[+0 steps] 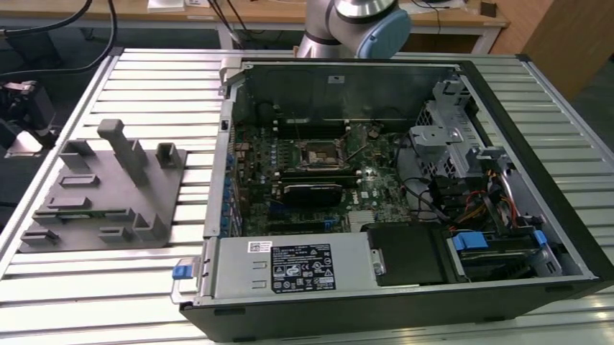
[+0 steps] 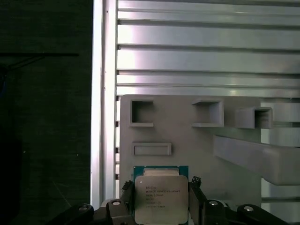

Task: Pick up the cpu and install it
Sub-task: 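Pick up the cpu and move it towards the insertion slot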

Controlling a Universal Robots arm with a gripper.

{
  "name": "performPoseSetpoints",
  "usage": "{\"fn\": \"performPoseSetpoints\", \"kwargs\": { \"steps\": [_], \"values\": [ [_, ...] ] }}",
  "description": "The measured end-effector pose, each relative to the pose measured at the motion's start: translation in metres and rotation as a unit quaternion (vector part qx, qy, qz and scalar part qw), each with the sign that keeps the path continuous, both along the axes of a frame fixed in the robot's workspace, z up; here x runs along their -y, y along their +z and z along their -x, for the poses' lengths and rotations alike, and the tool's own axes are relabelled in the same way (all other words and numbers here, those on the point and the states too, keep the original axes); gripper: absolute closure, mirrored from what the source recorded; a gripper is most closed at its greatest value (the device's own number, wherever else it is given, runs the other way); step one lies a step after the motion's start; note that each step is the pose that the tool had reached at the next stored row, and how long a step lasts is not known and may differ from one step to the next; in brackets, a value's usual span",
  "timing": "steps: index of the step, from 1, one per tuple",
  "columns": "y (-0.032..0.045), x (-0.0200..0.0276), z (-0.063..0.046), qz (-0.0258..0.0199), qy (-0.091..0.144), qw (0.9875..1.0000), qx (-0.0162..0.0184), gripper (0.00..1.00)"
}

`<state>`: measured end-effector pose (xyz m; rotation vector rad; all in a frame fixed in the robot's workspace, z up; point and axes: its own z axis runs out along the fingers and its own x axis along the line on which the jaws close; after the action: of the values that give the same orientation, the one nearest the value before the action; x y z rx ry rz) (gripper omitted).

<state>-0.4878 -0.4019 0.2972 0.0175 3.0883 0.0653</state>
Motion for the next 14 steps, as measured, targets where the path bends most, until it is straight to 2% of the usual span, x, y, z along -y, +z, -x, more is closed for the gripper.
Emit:
{"fn": "performPoseSetpoints", "kwargs": {
  "steps": [14],
  "values": [
    [0.0217, 0.0000, 0.000, 0.0000, 0.000, 1.0000, 0.0029, 0.45]
  ]
}}
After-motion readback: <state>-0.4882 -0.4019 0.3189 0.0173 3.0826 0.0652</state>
